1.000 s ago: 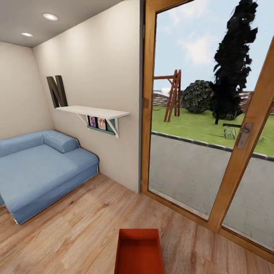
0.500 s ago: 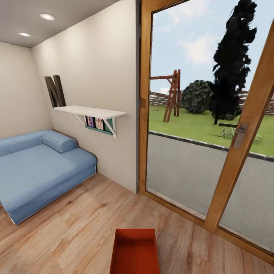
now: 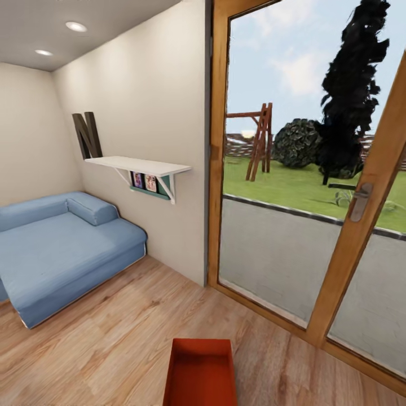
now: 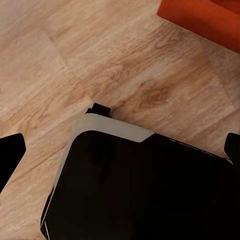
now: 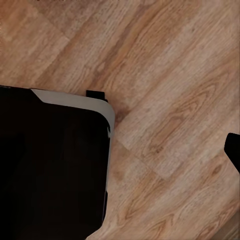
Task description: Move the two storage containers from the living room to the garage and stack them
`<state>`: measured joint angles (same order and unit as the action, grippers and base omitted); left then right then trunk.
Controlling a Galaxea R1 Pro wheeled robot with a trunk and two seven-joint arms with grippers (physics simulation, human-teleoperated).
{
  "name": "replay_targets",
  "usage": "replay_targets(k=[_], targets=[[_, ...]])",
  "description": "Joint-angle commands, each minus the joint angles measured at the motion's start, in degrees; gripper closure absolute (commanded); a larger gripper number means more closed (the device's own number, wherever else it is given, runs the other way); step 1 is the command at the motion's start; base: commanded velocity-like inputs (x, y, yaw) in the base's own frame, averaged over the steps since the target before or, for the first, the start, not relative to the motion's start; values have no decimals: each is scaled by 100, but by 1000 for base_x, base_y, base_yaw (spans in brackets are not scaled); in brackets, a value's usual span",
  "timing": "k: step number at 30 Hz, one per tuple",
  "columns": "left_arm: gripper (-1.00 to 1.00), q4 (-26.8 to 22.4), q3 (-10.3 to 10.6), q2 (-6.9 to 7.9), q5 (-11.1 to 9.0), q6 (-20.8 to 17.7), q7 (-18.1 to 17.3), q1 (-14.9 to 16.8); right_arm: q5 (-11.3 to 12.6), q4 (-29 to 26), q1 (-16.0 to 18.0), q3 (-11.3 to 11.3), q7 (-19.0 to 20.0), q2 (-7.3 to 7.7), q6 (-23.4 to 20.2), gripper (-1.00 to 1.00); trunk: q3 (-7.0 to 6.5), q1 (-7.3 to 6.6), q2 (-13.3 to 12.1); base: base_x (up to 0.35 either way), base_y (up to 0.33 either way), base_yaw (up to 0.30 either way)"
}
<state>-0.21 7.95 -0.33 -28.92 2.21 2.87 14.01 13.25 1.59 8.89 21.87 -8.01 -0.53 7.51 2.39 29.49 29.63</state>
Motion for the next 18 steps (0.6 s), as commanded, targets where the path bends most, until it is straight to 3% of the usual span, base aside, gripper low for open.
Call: replay_targets(k=[1,12,18], targets=[[-100,3,48,-2,-44,16,20,5,55,17,7,48,-7,-5,33,-100,12,3,11,0,-2,82],[-100,3,48,-2,-45,16,21,5,55,17,7,49,-8,-4,31,-100,12,3,11,0,3,17],[-100,3,47,-2,-46,16,21,5,55,17,7,47,-8,-1,31,-100,12,3,11,0,120,1]])
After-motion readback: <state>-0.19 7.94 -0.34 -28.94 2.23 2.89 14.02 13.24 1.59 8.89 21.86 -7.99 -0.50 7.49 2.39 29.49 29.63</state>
